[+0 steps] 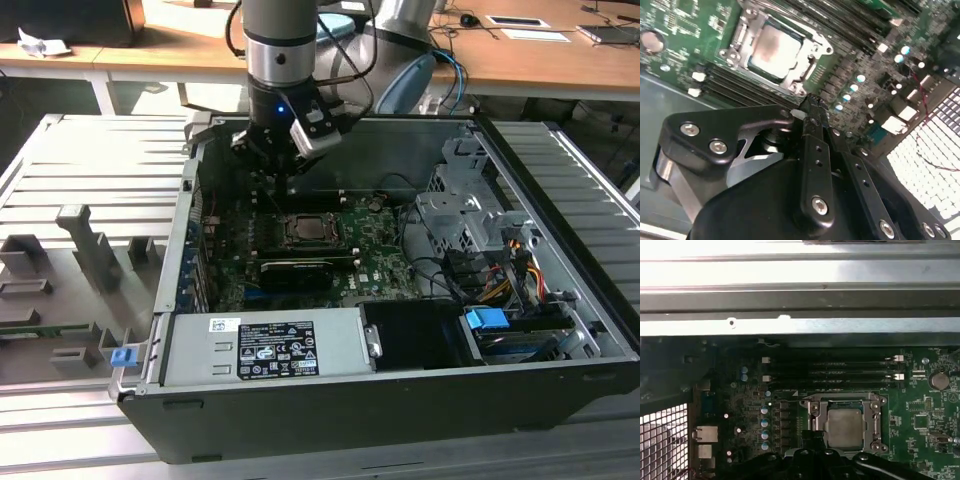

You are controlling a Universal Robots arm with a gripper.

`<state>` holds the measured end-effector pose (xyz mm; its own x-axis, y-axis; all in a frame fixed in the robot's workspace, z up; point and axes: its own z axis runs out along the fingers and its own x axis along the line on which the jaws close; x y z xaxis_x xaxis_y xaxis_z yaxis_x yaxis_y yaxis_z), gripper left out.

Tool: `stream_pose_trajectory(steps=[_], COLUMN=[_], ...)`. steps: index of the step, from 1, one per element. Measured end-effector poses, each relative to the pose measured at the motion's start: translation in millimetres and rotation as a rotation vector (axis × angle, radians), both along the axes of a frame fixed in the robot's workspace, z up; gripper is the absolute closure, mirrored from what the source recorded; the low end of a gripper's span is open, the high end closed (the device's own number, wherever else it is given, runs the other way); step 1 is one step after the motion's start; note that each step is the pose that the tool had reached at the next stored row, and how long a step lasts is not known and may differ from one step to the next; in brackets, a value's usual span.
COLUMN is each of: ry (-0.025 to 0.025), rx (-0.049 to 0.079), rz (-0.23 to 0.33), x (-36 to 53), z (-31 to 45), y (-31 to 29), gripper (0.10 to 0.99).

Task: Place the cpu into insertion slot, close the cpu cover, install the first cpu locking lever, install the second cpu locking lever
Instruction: 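Install the first cpu locking lever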

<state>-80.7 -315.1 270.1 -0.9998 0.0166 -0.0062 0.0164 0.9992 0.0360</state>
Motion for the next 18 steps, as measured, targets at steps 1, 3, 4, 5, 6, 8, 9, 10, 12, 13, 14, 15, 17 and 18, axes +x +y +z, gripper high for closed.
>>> stream_pose_trajectory(steps=[1,3,4,5,6,8,9,10,12,13,14,15,17,18], ry=[-0.0004,-0.0003,-0.0002,-0.0003,-0.0004,-0.0003,-0.0004,-0.0003,-0.0004,-0.0003,-0.0003,-0.0003,-0.0003,-0.0004], rx=[0.0,0.0,0.0,0.0,0.0,0.0,0.0,0.0,0.0,0.0,0.0,0.0,0.0,0.0], rz=[0.0,0.0,0.0,0.0,0.0,0.0,0.0,0.0,0.0,0.0,0.0,0.0,-0.001,-0.005], x=[-10.4,-19.5,-22.9,-28.4,-31.7,-36.3,-37.8,-38.9,-39.6,-39.7,-39.6,-39.5,-35.1,-32.5], z=[-2.6,-8.0,-9.4,-11.4,-12.7,-14.7,-15.8,-16.7,-17.5,-18.2,-18.7,-18.8,-18.8,-18.8], y=[0.0,-0.1,-0.1,0.0,0.0,1.9,4.5,8.2,11.6,15.2,19.6,21.4,21.6,21.6], gripper=[0.98,0.98,0.98,0.98,0.98,0.98,0.98,0.98,0.98,0.98,0.98,0.98,0.98,0.98])
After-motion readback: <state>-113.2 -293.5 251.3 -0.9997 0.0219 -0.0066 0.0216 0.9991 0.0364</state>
